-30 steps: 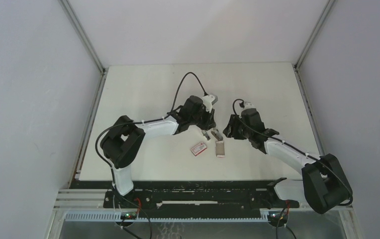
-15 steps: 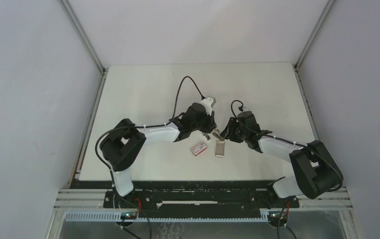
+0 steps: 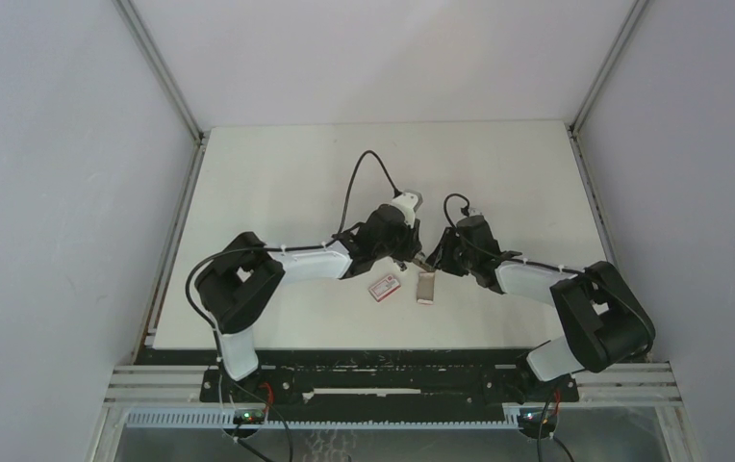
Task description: Load the staples into the stapler
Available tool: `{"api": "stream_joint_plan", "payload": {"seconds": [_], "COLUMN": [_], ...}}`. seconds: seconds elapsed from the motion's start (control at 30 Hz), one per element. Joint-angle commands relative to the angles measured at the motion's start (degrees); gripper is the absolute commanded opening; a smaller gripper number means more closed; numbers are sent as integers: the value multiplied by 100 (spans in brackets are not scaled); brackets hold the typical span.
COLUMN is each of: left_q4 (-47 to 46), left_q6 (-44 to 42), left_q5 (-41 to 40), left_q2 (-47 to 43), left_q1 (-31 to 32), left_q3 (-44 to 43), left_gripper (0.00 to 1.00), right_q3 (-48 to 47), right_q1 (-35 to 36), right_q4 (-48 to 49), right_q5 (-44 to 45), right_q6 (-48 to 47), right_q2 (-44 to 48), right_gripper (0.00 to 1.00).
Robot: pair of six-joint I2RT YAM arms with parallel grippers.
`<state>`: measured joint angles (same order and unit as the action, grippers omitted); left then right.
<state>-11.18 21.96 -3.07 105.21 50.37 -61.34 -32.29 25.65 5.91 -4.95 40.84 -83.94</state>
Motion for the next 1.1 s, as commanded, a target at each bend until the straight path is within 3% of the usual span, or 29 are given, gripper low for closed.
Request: {"api": "stream_joint_plan", "payload": {"seconds": [0.0,0.33,0.57,0.8,1.07], "left_q4": [-212,-657,-393,-258,-453], "left_q6": [392,408,-889,-1741,-2522], "left_q5": [853,1492,1739,2873,3432], "left_q2": [97,-64,-435,-67,321], "left_q1": [228,237,182,-113,-83], "left_q3": [-139,33,65,-342,-532], "left_gripper": [35,51,56,57,58], "right_q3": [-23,-22,118,195,311], "right_q1": [37,-125,-325,-876,-1154], "right_q4": [58,-579,-1233,-1495,-1416], "right_q5": [339,883,1394,914,374], "right_q6": [-190,-531,-814,-948,-1033], "right_q2": [94,799,1789,1996,2293], "right_gripper": [36,39,47,49,50]}}
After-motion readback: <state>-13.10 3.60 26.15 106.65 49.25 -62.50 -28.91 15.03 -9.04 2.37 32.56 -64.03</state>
